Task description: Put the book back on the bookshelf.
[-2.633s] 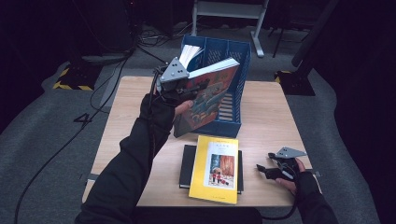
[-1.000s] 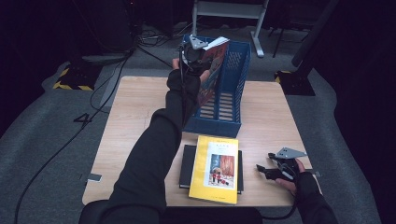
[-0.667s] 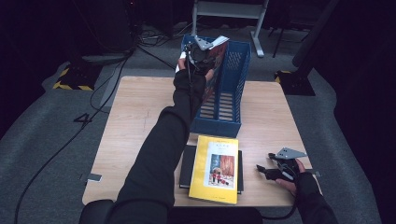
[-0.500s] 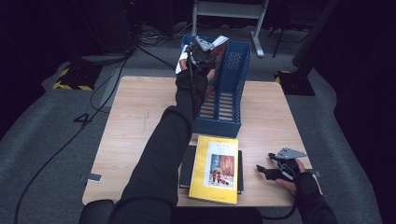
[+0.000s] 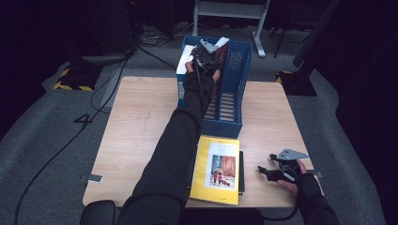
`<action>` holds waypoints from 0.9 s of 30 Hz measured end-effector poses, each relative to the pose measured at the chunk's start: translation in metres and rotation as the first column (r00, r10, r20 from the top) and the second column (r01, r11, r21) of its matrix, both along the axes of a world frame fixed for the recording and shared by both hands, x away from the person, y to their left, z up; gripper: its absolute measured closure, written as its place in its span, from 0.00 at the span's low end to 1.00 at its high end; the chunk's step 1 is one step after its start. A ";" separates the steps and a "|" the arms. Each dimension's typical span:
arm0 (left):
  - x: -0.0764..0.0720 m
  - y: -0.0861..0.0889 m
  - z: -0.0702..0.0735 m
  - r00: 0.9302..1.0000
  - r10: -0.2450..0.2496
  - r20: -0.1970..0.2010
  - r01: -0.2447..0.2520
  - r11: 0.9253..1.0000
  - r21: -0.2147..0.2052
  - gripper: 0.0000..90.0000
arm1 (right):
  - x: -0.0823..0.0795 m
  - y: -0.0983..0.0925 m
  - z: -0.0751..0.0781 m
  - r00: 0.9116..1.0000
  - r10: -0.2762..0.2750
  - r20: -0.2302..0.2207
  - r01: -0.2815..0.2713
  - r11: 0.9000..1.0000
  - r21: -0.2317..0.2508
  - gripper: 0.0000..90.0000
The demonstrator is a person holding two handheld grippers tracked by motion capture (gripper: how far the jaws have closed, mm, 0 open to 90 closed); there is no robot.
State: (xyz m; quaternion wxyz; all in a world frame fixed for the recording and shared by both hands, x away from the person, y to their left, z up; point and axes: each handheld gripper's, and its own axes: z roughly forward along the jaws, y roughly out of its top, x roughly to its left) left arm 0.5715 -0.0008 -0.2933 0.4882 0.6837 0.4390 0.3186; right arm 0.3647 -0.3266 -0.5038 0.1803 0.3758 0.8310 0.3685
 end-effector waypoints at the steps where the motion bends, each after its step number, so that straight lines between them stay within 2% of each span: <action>1: 0.000 0.000 -0.001 1.000 0.004 0.001 -0.004 1.000 -0.004 0.82 | 0.000 0.000 0.000 1.000 0.001 0.000 -0.001 1.000 0.001 0.25; 11: 0.008 -0.003 -0.015 1.000 0.021 -0.002 -0.021 1.000 0.001 0.82 | -0.001 0.000 0.000 1.000 0.002 0.000 -0.002 1.000 0.000 0.25; 18: 0.007 -0.005 -0.021 0.999 0.031 0.017 -0.031 1.000 0.000 0.82 | -0.001 0.000 0.000 1.000 0.005 -0.002 -0.005 1.000 -0.002 0.25; 23: 0.005 -0.007 -0.028 0.999 0.029 0.017 -0.029 0.999 0.022 0.82 | -0.001 0.000 0.000 1.000 0.003 -0.001 -0.003 1.000 0.000 0.25; 27: 0.005 -0.005 -0.033 1.000 0.024 0.010 -0.024 1.000 0.007 0.82 | -0.001 0.000 0.000 1.000 0.002 -0.002 -0.002 1.000 0.000 0.25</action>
